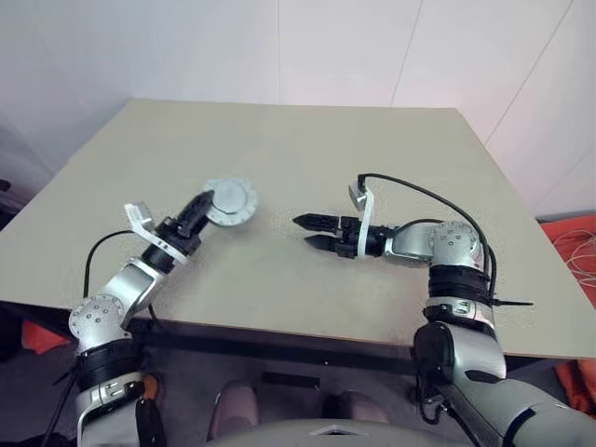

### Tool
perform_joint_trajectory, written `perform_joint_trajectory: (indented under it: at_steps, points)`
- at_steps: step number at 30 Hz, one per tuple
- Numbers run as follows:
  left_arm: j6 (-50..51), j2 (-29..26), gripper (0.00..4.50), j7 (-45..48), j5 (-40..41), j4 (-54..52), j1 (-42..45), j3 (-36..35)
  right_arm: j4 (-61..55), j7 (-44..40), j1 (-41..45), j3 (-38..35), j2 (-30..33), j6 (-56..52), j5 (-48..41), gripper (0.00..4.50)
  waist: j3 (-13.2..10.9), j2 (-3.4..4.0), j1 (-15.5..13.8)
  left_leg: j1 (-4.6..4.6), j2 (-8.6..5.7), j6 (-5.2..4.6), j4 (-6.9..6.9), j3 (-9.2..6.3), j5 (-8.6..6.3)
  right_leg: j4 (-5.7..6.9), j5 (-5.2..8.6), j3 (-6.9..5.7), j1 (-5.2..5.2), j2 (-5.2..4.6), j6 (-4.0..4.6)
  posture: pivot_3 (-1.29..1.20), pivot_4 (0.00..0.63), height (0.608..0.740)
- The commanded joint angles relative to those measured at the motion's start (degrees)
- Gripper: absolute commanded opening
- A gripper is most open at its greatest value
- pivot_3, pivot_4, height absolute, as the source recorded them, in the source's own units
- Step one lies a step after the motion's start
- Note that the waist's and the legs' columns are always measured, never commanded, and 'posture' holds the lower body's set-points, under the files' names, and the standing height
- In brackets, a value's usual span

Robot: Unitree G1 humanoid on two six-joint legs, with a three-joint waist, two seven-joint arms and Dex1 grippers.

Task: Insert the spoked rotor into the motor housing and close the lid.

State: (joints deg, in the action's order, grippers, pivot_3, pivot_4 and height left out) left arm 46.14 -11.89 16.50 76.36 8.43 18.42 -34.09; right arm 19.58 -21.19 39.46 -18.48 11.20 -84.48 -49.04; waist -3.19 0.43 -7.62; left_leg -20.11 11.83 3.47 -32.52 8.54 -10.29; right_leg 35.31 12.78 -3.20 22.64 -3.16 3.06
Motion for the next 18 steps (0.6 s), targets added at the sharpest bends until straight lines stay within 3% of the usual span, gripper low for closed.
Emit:
perform_joint_trajectory:
  at_steps: [1, 7, 18]
  points:
    - [-9.0, 0.2, 2.12, -4.4, -2.6, 1.8, 4.6, -3.6, -3.5, -4.3, 0.8, 3.3, 1.3, 3.1, 0.5, 4.5, 0.0, -0.02, 0.0, 0.0, 0.0, 0.0, -0.01, 0.0, 0.0, 0.0, 0.0, 0.0, -0.01, 0.0, 0.0, 0.0, 0.0, 0.74]
    - [-18.5, 0.4, 2.12, -14.2, -6.5, 10.8, 10.6, -7.6, -5.3, -8.0, 0.9, 6.7, 2.4, 4.8, 1.4, 4.5, -0.1, -0.23, 0.0, -0.03, 0.0, -0.1, -0.16, -0.05, -0.06, -0.01, -0.12, -0.01, -0.05, 0.0, -0.18, 0.0, 0.0, 0.74]
    - [-25.3, 1.2, 2.12, -24.9, -8.0, 19.9, 16.8, -12.4, -8.4, -8.3, 0.6, 6.7, 2.2, 3.7, 0.7, 4.5, -0.3, -0.8, -0.9, -0.07, 0.0, -0.12, -0.3, -0.11, -0.07, -0.01, -0.21, -0.03, -0.12, -0.04, -0.23, 0.0, 0.0, 0.74]
